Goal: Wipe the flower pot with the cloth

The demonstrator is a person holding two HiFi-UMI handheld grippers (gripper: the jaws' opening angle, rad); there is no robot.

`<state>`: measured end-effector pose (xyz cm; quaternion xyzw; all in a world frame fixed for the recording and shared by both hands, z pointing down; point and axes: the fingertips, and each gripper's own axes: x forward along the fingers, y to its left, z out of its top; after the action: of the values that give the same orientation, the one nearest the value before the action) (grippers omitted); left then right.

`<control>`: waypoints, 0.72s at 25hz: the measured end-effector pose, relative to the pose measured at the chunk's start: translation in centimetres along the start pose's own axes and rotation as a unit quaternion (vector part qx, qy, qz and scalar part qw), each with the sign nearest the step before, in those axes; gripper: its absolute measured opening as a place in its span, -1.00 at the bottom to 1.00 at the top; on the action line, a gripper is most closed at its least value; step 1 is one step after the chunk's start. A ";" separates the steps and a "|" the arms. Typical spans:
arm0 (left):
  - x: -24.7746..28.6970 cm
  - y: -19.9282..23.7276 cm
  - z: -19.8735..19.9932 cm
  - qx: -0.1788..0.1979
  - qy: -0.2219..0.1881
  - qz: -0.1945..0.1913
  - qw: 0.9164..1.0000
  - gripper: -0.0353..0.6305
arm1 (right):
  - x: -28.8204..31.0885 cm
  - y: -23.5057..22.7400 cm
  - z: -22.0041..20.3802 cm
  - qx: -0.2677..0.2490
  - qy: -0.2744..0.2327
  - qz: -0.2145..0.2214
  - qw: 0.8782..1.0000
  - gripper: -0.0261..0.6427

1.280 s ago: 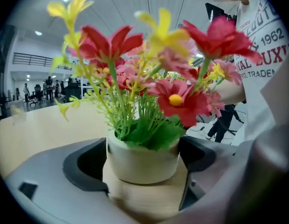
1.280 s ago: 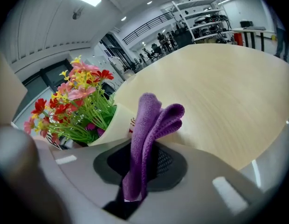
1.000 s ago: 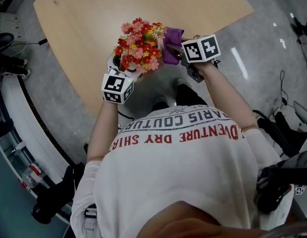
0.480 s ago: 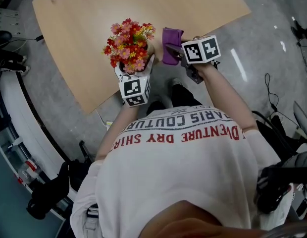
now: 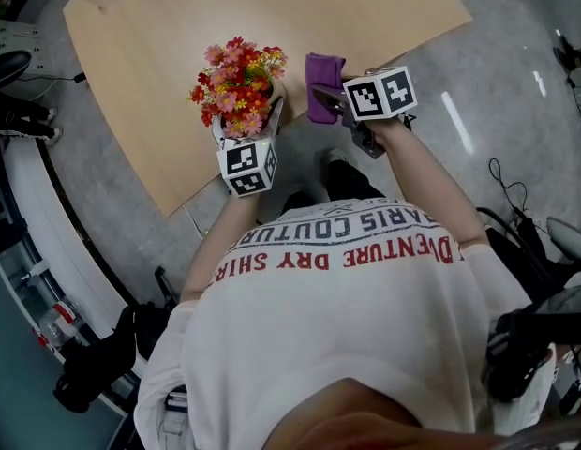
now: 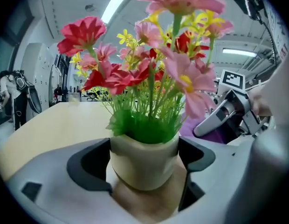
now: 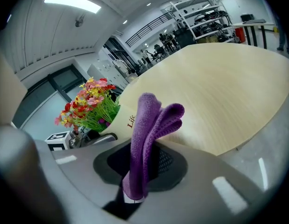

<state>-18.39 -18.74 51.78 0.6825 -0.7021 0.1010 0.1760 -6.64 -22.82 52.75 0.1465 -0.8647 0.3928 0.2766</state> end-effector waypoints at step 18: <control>-1.1 0.8 -1.5 0.112 0.067 -0.245 0.961 0.51 | 3.2 5.6 2.5 0.024 -0.018 0.092 0.995 -0.75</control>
<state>-19.04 -17.07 52.84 0.8409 -0.4841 0.1778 0.1643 -12.77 -21.19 49.94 0.0801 -0.8697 0.4343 0.2204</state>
